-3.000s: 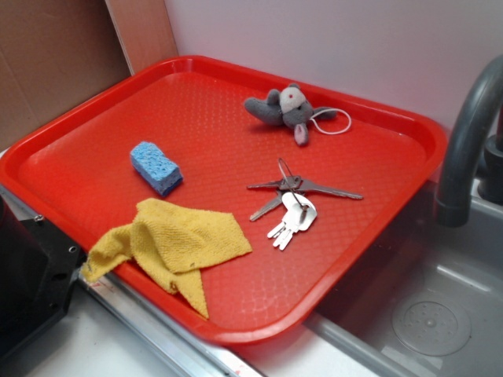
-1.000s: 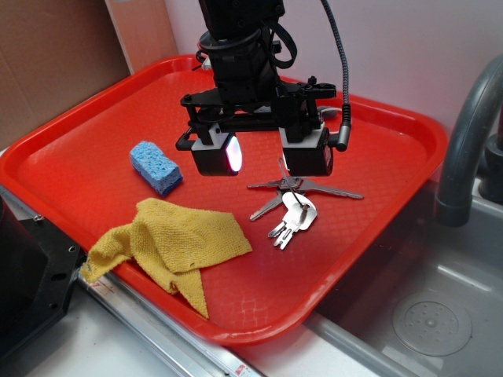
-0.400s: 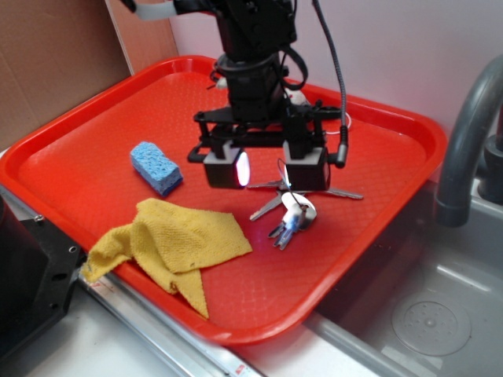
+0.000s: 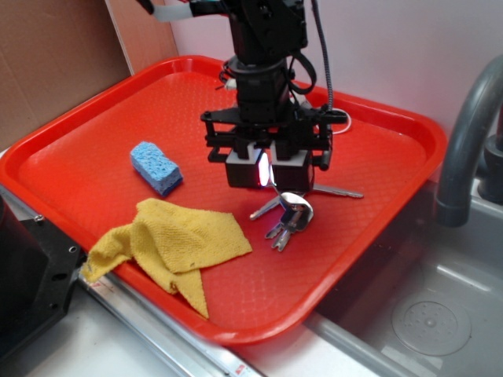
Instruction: Grab the silver keys.
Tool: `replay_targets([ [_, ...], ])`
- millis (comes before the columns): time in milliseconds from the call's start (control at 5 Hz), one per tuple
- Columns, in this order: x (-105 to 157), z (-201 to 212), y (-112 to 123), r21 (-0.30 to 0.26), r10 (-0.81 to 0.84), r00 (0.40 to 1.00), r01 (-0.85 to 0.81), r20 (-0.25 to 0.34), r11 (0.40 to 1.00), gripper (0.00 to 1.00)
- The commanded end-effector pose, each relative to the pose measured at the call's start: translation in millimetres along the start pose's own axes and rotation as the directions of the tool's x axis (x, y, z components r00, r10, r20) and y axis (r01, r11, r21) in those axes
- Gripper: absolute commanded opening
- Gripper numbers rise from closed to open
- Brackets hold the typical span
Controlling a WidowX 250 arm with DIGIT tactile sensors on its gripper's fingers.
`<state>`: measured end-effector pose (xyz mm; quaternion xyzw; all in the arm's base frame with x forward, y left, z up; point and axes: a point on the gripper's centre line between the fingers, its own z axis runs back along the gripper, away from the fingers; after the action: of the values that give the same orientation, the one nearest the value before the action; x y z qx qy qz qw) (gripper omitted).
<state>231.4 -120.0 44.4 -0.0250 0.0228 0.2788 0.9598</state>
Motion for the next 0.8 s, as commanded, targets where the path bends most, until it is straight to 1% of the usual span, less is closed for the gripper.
replay_targets([
  [0,5.4,17.6,-9.6,0.034,-0.056,0.997,0.054,0.059,0.998,0.00],
  [200,4.1,54.3,4.9,0.147,-0.205,0.970,0.186,0.129,0.971,0.00],
  [400,11.6,106.4,56.9,0.121,-0.407,0.905,0.393,0.122,0.911,0.00],
  [600,26.7,158.7,102.5,0.113,-0.346,0.936,0.338,0.064,0.934,0.00],
])
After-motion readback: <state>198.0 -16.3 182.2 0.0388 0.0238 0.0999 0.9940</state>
